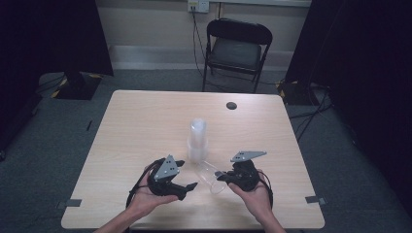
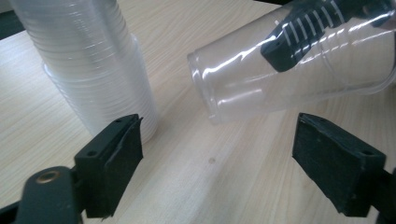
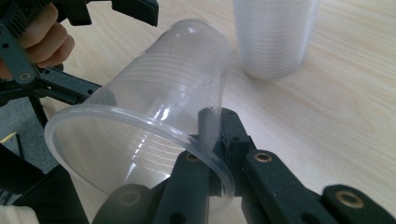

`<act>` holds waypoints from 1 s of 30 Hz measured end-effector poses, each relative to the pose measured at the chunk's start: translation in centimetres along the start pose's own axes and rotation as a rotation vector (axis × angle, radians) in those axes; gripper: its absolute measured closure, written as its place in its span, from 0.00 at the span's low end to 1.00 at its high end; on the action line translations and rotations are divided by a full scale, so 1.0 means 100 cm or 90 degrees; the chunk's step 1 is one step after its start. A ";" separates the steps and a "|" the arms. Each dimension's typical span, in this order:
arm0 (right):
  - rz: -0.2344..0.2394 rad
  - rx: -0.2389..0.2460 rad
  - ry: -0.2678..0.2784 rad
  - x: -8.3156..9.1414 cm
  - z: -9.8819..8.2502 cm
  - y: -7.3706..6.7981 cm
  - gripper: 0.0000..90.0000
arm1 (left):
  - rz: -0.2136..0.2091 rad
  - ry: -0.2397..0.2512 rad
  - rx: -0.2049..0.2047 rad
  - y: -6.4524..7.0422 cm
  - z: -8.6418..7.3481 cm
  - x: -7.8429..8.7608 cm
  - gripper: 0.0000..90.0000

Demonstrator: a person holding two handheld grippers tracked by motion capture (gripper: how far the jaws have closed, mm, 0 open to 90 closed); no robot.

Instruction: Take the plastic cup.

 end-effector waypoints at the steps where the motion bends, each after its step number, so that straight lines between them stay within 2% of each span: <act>1: 0.003 -0.002 -0.006 -0.001 -0.001 0.000 1.00 | 0.000 0.000 0.000 0.000 0.000 0.000 0.17; 5: 0.011 -0.008 -0.028 -0.002 -0.003 0.001 1.00 | -0.010 -0.015 -0.017 0.004 -0.002 -0.002 0.17; 7: 0.006 -0.004 -0.049 -0.004 -0.005 0.000 1.00 | -0.028 -0.029 -0.031 0.009 -0.003 -0.005 0.18; 11: 0.022 -0.005 -0.067 -0.006 -0.006 -0.002 1.00 | -0.030 -0.032 -0.043 0.013 -0.003 -0.006 0.18; 12: 0.029 -0.004 -0.081 -0.008 -0.007 -0.004 1.00 | -0.034 -0.035 -0.060 0.015 -0.003 -0.007 0.18; 13: 0.029 -0.004 -0.081 -0.008 -0.007 -0.004 1.00 | -0.034 -0.035 -0.060 0.015 -0.003 -0.007 0.18; 15: 0.038 -0.003 -0.099 -0.009 -0.009 -0.005 1.00 | -0.037 -0.038 -0.079 0.018 -0.003 -0.009 0.18; 19: 0.047 -0.010 -0.105 -0.011 -0.010 -0.004 1.00 | -0.054 -0.051 -0.108 0.024 -0.005 -0.011 0.18; 25: 0.063 -0.017 -0.123 -0.014 -0.012 -0.006 1.00 | -0.064 -0.056 -0.131 0.028 -0.007 -0.015 0.18; 28: 0.069 -0.015 -0.130 -0.016 -0.013 -0.008 1.00 | -0.065 -0.062 -0.138 0.030 -0.009 -0.018 0.18; 30: 0.070 -0.012 -0.130 -0.016 -0.013 -0.009 1.00 | -0.061 -0.067 -0.154 0.031 -0.009 -0.019 0.17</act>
Point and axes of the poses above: each handheld gripper's, and its own axes: x roughly backward along the jaws, z roughly out of its top, y roughly to its right, the point moved 6 cm from there along -x, roughly forward along the jaws, and after that the axes turned 4 degrees about -z, right-handed, at the moved point
